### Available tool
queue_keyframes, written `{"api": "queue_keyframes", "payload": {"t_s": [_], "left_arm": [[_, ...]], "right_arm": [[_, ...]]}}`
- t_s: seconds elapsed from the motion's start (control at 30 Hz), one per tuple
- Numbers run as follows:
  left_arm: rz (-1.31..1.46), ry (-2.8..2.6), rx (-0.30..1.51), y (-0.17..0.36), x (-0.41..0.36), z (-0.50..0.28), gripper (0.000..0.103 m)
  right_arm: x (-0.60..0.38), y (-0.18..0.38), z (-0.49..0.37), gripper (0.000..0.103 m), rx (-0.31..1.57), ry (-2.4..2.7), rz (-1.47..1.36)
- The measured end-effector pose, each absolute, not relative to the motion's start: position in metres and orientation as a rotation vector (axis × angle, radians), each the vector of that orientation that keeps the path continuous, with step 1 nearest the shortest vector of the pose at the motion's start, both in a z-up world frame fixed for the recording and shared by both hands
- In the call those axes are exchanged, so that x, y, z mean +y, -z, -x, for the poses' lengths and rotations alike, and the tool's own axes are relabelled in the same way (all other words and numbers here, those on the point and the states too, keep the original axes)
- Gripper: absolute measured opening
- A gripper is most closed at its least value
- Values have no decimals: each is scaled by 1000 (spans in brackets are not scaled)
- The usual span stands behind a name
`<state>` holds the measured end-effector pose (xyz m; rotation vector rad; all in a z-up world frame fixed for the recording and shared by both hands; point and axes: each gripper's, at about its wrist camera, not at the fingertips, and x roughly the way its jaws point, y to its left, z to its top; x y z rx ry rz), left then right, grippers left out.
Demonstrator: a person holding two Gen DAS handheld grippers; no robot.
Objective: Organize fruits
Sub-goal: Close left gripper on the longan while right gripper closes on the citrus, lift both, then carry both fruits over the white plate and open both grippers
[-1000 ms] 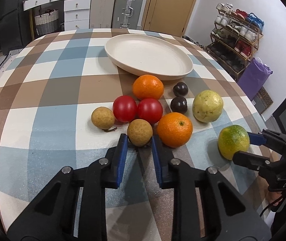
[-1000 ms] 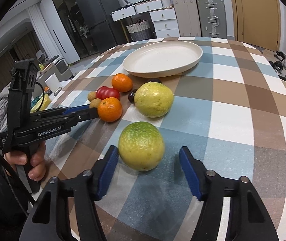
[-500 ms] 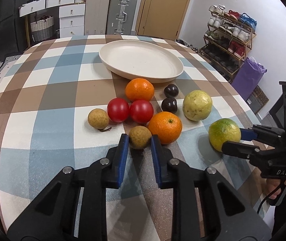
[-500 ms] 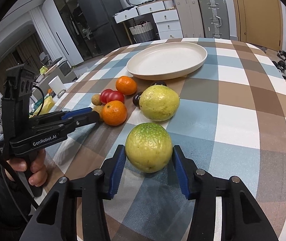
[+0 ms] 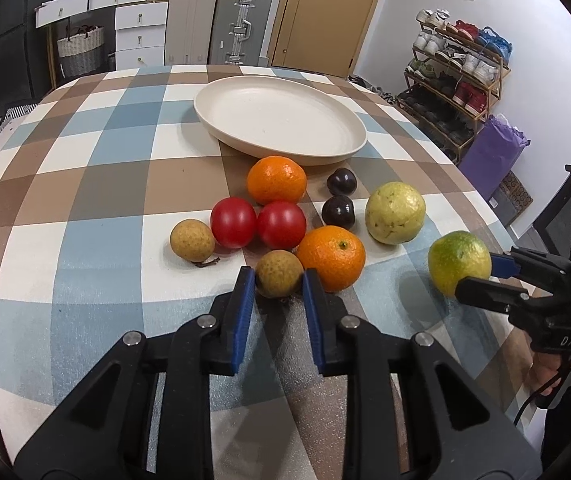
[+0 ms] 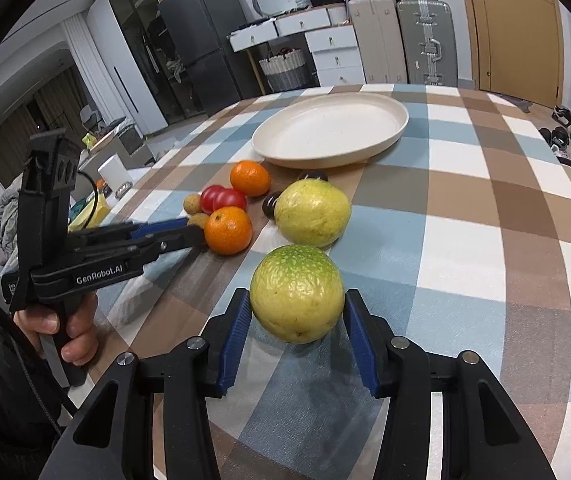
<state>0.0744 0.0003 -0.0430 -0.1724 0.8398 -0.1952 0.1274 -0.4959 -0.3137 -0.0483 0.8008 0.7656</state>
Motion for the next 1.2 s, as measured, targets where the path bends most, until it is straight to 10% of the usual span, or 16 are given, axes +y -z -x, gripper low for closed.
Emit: {"api": "queue_keyframes", "payload": {"t_s": [1.2], "left_arm": [[118, 140, 617, -16, 9, -146, 22]], "right_arm": [[-479, 265, -223, 48, 587, -748, -69]]}}
